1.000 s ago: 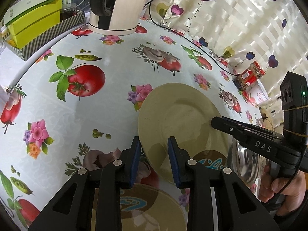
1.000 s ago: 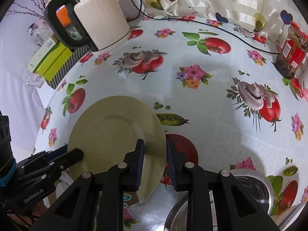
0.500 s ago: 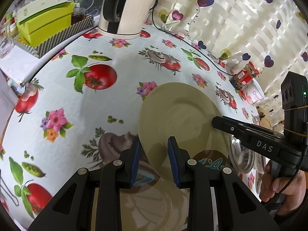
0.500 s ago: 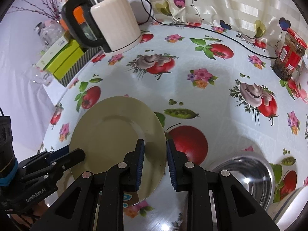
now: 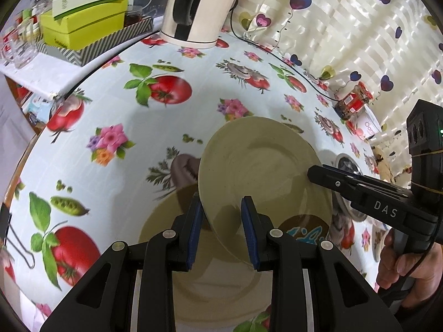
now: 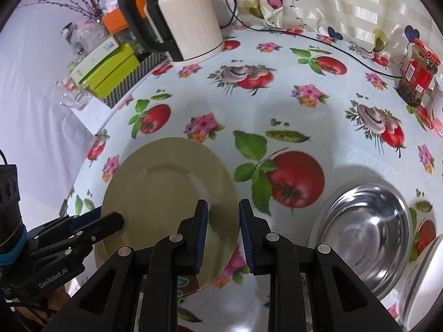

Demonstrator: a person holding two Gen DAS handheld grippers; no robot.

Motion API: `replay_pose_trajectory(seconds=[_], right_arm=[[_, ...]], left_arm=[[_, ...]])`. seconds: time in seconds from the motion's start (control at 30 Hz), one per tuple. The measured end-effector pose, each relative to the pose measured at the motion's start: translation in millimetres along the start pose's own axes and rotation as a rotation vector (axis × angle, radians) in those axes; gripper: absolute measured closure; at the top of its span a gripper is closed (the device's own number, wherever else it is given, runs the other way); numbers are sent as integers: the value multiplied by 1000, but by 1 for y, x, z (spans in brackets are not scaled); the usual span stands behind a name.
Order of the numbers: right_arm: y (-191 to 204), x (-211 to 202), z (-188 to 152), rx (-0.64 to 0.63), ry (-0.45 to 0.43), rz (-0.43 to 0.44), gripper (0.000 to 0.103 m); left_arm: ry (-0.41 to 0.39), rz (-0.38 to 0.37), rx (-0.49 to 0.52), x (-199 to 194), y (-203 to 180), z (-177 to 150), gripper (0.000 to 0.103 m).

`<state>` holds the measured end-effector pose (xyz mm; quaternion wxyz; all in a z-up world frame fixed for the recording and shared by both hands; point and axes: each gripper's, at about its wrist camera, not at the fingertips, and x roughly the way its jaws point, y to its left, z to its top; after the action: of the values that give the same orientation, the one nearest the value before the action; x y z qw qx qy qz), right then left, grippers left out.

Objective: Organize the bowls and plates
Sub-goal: 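Lift the third plate with the right tool and carry it to the stack, then lower the held plate onto the plate stack and open the right tool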

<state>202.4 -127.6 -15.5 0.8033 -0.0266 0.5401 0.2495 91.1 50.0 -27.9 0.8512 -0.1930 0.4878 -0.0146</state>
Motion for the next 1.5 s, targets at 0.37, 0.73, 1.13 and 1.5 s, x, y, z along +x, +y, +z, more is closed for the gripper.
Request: replay_pose_trajectory(seconds=[0.37, 0.73, 1.13, 1.5], right_arm=[[23, -4, -25, -17, 11, 10, 80], [46, 6, -45, -48, 44, 16, 80], [50, 14, -52, -52, 65, 16, 80], [52, 19, -54, -59, 79, 23, 80]], left_arm=[[-8, 18, -5, -17, 14, -22, 73], [3, 44, -21, -23, 30, -40, 73], [16, 60, -25, -21, 34, -45, 73], [12, 77, -10, -23, 33, -48, 73]])
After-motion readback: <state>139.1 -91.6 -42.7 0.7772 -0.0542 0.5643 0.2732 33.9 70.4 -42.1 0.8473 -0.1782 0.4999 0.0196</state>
